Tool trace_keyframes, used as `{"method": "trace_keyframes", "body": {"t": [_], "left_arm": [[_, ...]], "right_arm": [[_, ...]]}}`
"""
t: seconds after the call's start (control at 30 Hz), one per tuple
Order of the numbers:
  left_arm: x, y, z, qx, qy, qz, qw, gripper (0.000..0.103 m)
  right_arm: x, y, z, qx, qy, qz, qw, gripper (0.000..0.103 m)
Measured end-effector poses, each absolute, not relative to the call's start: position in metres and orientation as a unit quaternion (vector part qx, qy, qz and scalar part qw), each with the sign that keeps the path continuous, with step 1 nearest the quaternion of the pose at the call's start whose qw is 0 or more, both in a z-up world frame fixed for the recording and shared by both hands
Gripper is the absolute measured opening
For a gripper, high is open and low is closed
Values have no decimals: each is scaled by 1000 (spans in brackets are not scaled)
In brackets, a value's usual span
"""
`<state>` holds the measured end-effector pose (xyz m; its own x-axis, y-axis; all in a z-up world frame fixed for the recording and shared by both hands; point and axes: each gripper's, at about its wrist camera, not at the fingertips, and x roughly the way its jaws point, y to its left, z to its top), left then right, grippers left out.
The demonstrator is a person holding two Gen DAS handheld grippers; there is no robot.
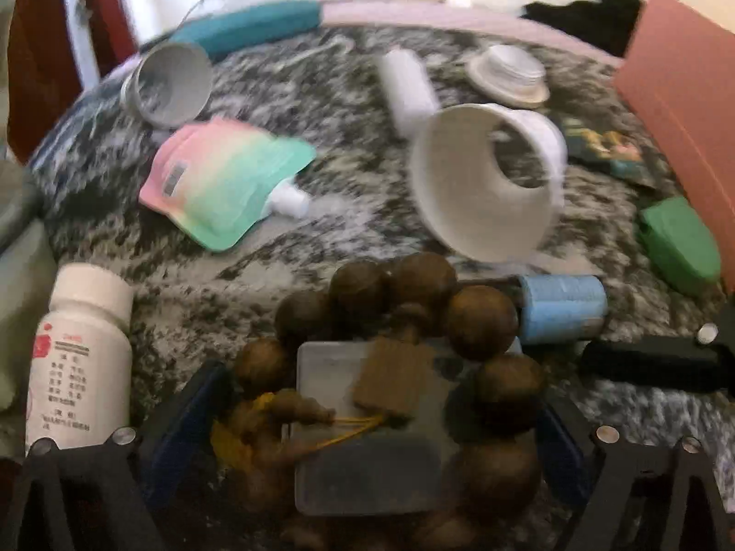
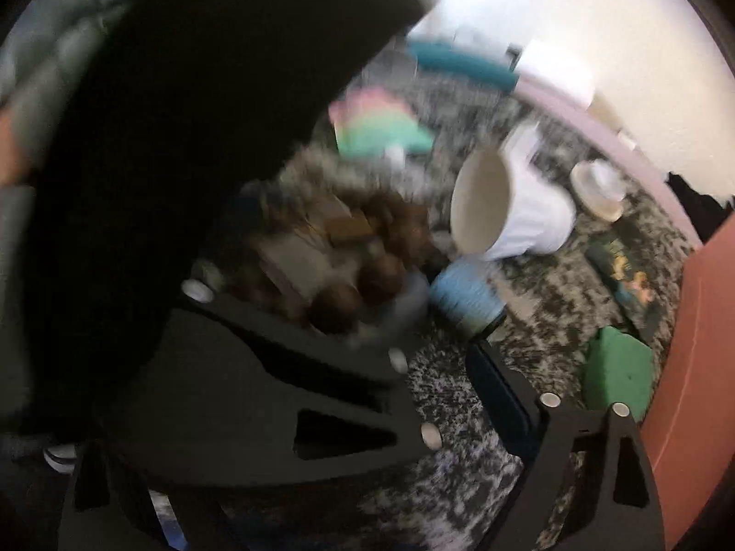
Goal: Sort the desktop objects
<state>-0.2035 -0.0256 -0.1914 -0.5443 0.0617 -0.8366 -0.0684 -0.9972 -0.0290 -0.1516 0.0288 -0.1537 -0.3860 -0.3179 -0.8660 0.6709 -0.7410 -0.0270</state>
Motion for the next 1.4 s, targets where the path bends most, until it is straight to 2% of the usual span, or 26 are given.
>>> {"method": "trace_keyframes", "body": {"t": [0.03,0.1,0.17,0.3,0.43,0.47,0.5,0.6,0.73,0.87,1.1,1.17,1.23,1.3,1.33,1.37,1.4], "left_arm": [[-207,-28,-189,-478,0,878,27,91],[-214,-37,-187,-477,-9,879,-8,89],[-217,-44,-187,-480,-6,877,-32,89],[-214,-57,-184,-481,-6,876,-40,89],[-208,-50,-172,-462,-25,886,-8,89],[-206,-44,-167,-456,-16,890,-10,89],[-204,-37,-161,-451,-2,892,-14,89],[-194,-17,-149,-439,23,898,-1,89],[-180,-6,-132,-418,32,908,4,89],[-172,-20,-118,-398,4,917,-1,89],[-169,-43,-114,-400,-45,916,3,89],[-166,-45,-111,-394,-49,918,3,89],[-160,-45,-106,-386,-49,921,3,89],[-156,-43,-102,-382,-45,923,16,88],[-154,-42,-100,-378,-42,925,17,77],[-153,-41,-100,-378,-38,925,15,50],[-154,-40,-100,-379,-35,925,12,48]], "right_arm": [[-156,27,-153,457,194,-809,314,89],[-164,23,-152,437,200,-824,300,75],[-171,14,-158,441,187,-817,320,45],[-178,-1,-168,448,169,-805,351,44],[-167,10,-170,447,124,-822,331,31],[-161,18,-168,440,111,-828,329,2],[-155,25,-167,432,100,-833,329,0],[-127,32,-168,370,178,-874,260,0],[-114,36,-172,367,138,-879,270,0],[-97,46,-159,329,104,-896,280,0],[-101,72,-150,329,29,-901,283,0],[-109,71,-155,334,26,-901,275,6],[-115,69,-158,344,11,-895,284,9],[-117,67,-159,352,-12,-887,298,41],[-123,71,-156,355,-20,-886,298,71],[-130,77,-153,359,-28,-885,296,81],[-129,80,-148,360,-34,-884,296,81]]}}
